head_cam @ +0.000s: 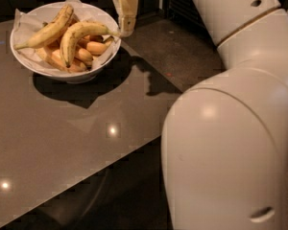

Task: Pick banana from white bowl

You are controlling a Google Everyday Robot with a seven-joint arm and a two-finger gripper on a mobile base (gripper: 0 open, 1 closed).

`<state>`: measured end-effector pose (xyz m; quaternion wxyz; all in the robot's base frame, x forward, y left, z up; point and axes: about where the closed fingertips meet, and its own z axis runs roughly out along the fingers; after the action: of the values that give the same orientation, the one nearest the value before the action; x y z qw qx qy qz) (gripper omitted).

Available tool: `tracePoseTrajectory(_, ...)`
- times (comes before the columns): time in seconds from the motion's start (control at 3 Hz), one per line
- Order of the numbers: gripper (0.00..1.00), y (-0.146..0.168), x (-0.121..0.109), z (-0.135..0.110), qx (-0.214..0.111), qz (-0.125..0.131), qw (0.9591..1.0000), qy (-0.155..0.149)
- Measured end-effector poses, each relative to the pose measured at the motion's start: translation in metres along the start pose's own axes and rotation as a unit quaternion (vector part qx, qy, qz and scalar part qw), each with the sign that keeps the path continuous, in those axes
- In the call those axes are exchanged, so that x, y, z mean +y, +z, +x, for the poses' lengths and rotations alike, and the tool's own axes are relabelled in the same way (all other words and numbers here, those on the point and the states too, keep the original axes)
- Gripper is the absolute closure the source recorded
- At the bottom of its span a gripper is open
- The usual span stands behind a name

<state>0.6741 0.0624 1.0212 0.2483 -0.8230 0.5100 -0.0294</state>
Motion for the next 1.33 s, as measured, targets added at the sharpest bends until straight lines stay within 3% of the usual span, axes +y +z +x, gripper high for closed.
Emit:
tracePoseTrajectory(0.33, 0.00, 0.014, -0.015, -0.018, -0.022, -0.006, 0.9994, -0.028)
tracePoseTrajectory(1.0, 0.38, 0.041, -0.036, -0.035, -0.055, -0.006, 0.9978, -0.038)
tracePoseTrajectory(1.33, 0.35, 0.052, -0.040, -0.037, -0.063, -0.011, 0.9975, -0.030)
